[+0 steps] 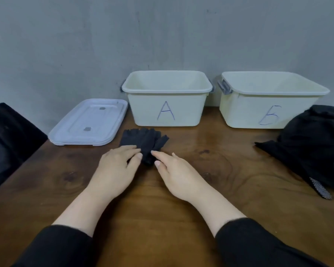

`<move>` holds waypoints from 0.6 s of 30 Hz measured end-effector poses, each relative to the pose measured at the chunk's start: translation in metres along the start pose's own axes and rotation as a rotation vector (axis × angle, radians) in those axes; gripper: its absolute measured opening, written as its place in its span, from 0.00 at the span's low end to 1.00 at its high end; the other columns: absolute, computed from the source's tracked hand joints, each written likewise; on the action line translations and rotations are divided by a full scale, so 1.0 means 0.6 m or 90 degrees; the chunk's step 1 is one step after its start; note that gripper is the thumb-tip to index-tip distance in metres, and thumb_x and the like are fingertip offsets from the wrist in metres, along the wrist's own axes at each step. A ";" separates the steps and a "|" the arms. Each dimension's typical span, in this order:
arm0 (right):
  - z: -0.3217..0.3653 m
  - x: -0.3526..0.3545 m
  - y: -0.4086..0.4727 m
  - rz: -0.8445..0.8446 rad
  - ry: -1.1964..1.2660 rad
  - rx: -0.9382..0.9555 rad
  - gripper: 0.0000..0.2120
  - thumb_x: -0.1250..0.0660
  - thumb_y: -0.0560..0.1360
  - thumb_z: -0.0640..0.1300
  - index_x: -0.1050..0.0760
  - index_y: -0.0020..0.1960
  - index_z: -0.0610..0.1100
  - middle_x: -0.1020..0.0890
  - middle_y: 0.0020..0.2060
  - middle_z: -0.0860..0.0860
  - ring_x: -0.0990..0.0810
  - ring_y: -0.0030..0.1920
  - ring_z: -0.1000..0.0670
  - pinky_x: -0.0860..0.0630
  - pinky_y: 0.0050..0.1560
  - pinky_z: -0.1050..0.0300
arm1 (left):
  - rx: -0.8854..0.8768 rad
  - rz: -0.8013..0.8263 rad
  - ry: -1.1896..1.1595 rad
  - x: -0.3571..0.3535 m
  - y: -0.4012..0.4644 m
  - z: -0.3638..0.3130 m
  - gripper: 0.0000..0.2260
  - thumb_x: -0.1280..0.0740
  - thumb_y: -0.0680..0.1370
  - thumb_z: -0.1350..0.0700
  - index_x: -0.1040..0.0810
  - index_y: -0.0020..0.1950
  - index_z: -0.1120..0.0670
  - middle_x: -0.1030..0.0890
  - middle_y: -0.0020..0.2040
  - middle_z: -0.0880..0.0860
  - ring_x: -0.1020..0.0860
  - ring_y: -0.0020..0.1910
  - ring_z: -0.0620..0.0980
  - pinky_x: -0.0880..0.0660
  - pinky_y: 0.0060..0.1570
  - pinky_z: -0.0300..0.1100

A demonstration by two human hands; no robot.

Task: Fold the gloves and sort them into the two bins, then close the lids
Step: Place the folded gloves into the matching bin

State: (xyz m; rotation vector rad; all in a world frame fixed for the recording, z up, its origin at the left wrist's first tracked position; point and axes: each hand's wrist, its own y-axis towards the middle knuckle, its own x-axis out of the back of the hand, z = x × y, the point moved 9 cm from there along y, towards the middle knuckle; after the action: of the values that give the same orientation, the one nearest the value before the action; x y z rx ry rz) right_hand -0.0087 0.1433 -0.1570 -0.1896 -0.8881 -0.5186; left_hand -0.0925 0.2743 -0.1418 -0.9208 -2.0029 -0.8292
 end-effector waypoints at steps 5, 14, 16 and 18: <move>-0.057 0.074 -0.035 -0.172 0.081 -0.060 0.18 0.43 0.85 0.52 0.27 0.73 0.53 0.22 0.67 0.58 0.26 0.68 0.58 0.31 0.68 0.65 | -0.103 -0.180 0.003 0.021 -0.015 -0.077 0.14 0.39 0.83 0.52 0.17 0.59 0.55 0.20 0.64 0.52 0.26 0.66 0.51 0.33 0.67 0.49; -0.198 0.219 -0.187 -0.327 -0.142 -0.092 0.11 0.38 0.83 0.50 0.19 0.60 0.49 0.18 0.53 0.58 0.21 0.54 0.58 0.23 0.58 0.58 | -0.190 -0.023 -0.112 -0.137 -0.021 -0.278 0.13 0.40 0.82 0.46 0.22 0.64 0.46 0.22 0.58 0.39 0.25 0.55 0.38 0.28 0.55 0.36; -0.222 0.250 -0.216 -0.395 -0.213 -0.083 0.08 0.34 0.81 0.46 0.19 0.58 0.47 0.18 0.51 0.56 0.21 0.52 0.54 0.22 0.56 0.52 | -0.200 0.041 -0.092 -0.181 -0.017 -0.314 0.15 0.41 0.82 0.44 0.24 0.66 0.44 0.23 0.59 0.39 0.24 0.57 0.40 0.27 0.58 0.37; -0.244 0.267 -0.231 -0.432 -0.280 -0.089 0.08 0.32 0.79 0.42 0.19 0.58 0.44 0.18 0.53 0.52 0.21 0.54 0.49 0.23 0.57 0.48 | -0.219 0.076 -0.060 -0.207 -0.016 -0.346 0.16 0.42 0.83 0.43 0.25 0.68 0.44 0.23 0.63 0.39 0.24 0.59 0.42 0.29 0.61 0.39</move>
State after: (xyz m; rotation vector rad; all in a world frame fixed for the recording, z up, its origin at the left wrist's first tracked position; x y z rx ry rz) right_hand 0.1054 -0.0860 -0.1310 -0.1270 -1.3521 -1.2037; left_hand 0.0311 0.0664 -0.1454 -1.2820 -1.8943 -1.1013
